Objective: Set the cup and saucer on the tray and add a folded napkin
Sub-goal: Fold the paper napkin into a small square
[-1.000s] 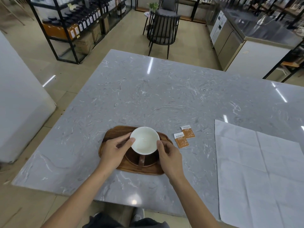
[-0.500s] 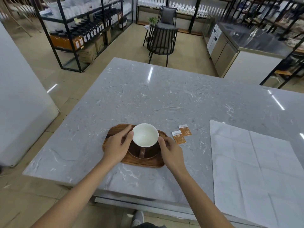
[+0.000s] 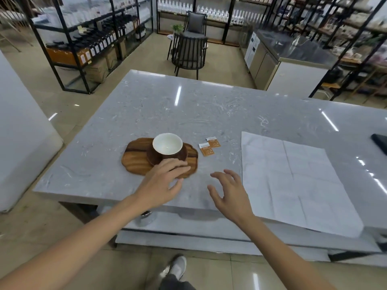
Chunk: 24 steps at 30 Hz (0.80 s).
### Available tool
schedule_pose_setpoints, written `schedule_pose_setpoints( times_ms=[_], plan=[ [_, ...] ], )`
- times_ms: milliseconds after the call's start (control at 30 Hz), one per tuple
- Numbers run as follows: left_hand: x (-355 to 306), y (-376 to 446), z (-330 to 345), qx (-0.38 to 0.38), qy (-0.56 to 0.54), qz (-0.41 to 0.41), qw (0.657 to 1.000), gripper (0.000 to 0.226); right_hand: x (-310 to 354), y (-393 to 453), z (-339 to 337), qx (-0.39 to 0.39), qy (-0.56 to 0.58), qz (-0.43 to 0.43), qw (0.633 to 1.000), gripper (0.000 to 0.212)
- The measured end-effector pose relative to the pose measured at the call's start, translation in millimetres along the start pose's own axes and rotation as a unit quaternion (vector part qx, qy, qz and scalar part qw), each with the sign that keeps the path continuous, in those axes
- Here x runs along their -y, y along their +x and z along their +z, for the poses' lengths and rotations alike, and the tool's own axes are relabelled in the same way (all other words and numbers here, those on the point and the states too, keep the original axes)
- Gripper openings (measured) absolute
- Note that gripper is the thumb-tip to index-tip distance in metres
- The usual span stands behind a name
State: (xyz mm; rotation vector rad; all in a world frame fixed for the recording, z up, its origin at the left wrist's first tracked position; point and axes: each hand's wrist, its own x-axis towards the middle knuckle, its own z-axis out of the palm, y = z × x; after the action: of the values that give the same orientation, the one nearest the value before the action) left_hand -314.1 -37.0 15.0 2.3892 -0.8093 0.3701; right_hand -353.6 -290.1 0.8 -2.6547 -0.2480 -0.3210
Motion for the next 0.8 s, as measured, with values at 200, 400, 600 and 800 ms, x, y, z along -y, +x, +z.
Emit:
schedule_pose_setpoints(
  times_ms=[200, 400, 600, 800],
  plan=[
    [-47, -2, 47, 0.085, -0.034, 0.028, 0.995, 0.031, -46, -60, -25, 0.022, -0.009, 0.091, 0.996, 0.043],
    [-90, 20, 104, 0.17, -0.058, 0.042, 0.983, 0.04, -113, -103, -55, 0.051, -0.059, 0.187, 0.979, 0.054],
    [-126, 45, 167, 0.212, -0.005, 0.076, 0.974, 0.056, -181, -121, -81, 0.087, -0.156, 0.24, 0.954, 0.067],
    [-140, 59, 203, 0.197, 0.051, 0.078, 0.976, 0.035, -239, -138, -97, 0.058, -0.196, 0.202, 0.958, 0.055]
  ],
)
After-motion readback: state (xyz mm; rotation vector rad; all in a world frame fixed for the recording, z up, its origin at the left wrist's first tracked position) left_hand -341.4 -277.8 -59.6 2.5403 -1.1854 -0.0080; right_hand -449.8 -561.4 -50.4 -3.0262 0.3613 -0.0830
